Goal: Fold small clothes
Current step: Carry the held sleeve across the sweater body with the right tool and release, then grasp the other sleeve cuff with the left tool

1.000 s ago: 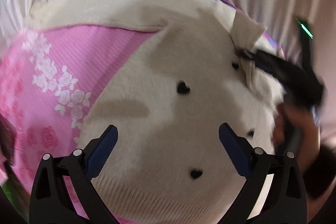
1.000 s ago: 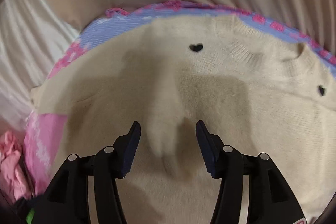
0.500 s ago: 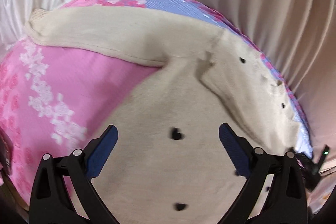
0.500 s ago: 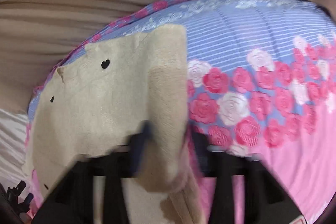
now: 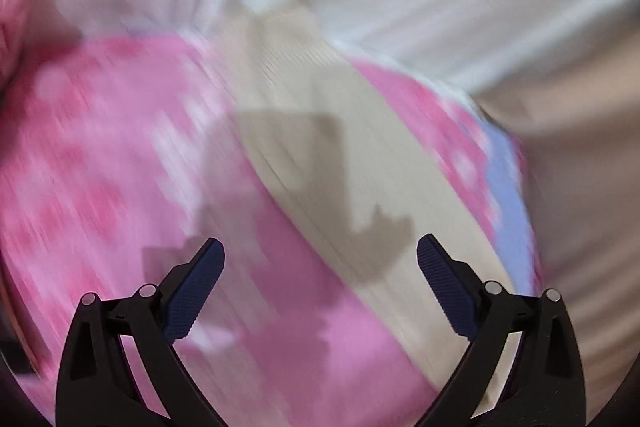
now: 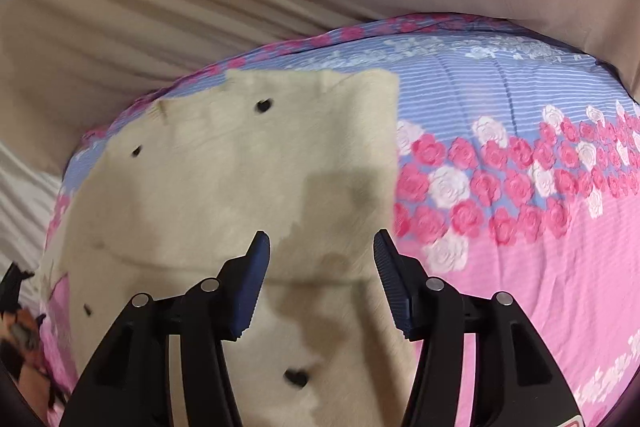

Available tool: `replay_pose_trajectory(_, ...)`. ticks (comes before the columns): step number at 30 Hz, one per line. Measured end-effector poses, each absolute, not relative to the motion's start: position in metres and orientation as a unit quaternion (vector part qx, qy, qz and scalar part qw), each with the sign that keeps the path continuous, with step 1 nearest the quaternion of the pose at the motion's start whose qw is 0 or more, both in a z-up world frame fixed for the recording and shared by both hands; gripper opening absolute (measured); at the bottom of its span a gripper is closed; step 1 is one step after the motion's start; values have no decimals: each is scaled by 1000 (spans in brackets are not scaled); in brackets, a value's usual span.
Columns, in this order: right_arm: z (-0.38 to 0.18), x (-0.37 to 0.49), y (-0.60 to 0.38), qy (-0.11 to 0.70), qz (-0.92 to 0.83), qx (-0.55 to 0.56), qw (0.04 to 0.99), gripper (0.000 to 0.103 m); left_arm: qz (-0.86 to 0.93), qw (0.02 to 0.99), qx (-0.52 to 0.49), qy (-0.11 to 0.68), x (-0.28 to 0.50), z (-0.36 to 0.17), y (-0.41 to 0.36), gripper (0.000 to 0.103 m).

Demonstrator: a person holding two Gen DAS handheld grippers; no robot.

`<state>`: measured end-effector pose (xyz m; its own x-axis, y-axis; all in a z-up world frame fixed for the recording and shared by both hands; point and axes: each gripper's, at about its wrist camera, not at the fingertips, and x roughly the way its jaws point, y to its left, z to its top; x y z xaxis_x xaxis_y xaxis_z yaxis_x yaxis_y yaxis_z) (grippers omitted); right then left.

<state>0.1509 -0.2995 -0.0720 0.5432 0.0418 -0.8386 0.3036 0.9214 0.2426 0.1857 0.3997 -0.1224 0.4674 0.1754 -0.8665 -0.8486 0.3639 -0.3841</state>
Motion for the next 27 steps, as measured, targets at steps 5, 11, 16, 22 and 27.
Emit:
replay_pose_trajectory(5, -70, 134, -264, 495, -51, 178, 849, 56, 381, 726, -441, 366, 193, -144, 434, 91)
replay_pose_trajectory(11, -67, 123, -234, 512, -29, 169, 842, 57, 261, 810, -402, 338, 242, -108, 409, 10)
replay_pose_trajectory(16, -65, 110, -228, 512, -24, 167, 842, 58, 133, 894, -317, 286, 284, -5, 322, 9)
replay_pose_trajectory(22, -60, 87, -246, 497, -41, 197, 844, 58, -95, 942, -209, 247, 309, 104, 136, 10)
replay_pose_trajectory(27, -54, 58, -276, 472, -71, 229, 848, 59, -253, 913, -151, 281, 299, 111, -27, 11)
